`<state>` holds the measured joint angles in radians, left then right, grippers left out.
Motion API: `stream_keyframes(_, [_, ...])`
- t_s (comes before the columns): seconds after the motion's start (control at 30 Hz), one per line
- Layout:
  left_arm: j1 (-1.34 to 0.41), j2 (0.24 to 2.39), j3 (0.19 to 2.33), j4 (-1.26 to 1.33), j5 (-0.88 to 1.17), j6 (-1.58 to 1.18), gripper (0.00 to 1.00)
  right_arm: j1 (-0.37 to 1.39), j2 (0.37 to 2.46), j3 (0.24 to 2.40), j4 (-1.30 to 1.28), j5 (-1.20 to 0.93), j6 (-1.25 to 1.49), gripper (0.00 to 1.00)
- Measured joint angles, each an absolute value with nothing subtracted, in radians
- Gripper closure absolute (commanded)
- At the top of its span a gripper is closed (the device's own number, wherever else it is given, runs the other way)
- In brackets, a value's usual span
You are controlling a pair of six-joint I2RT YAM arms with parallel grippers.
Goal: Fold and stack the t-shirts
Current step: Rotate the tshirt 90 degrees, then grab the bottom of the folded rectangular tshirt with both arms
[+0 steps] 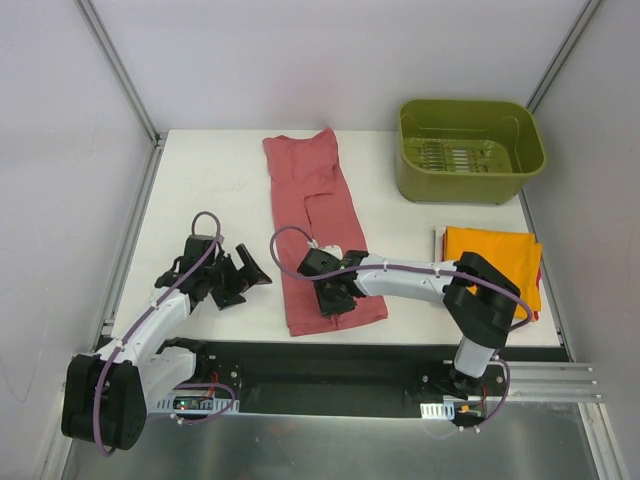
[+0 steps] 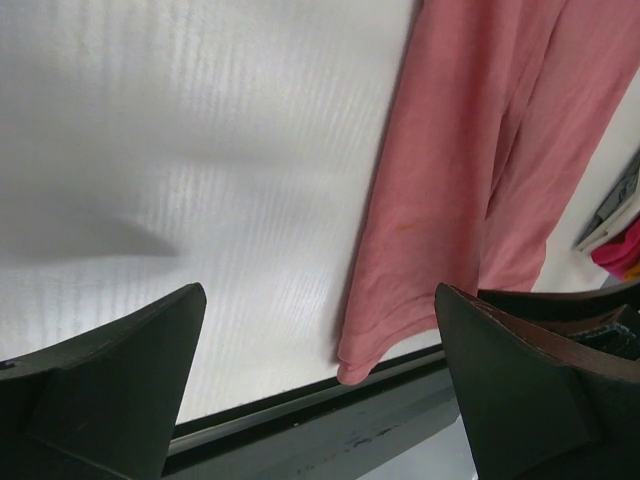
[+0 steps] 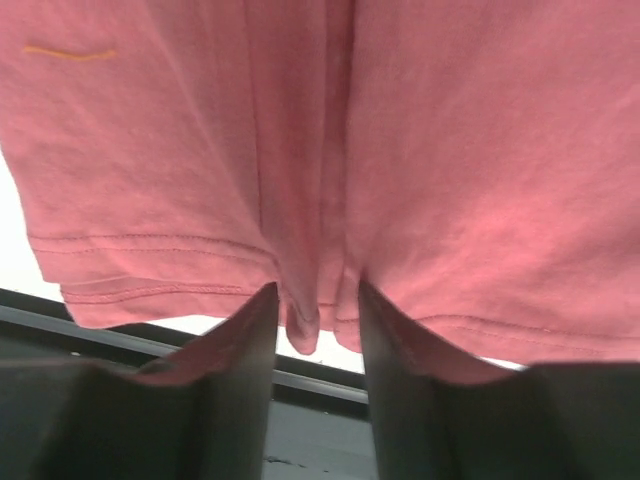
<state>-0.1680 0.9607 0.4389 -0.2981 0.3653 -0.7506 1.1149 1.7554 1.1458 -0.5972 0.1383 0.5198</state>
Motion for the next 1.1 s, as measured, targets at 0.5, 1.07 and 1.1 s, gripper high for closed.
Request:
stream_keyframes(0.5, [-0.497,0.93,0.382,-0.301,0.347,-0.885,0.07,1.039,1.252,0.92,-0.618,0.275,0.478,0.04])
stream_keyframes(1.07, [-0.682,1.204,0.422,-0.146,0.323,-1.038,0.69,0.768,1.117,0.569,-0.513,0.107,0.481,0.46])
stream_keyframes(1.1, [-0.682,1.212,0.424,-0.143,0.323,-1.039,0.7,0.767,1.128,0.564,-0.499,0.097,0.481,0.47])
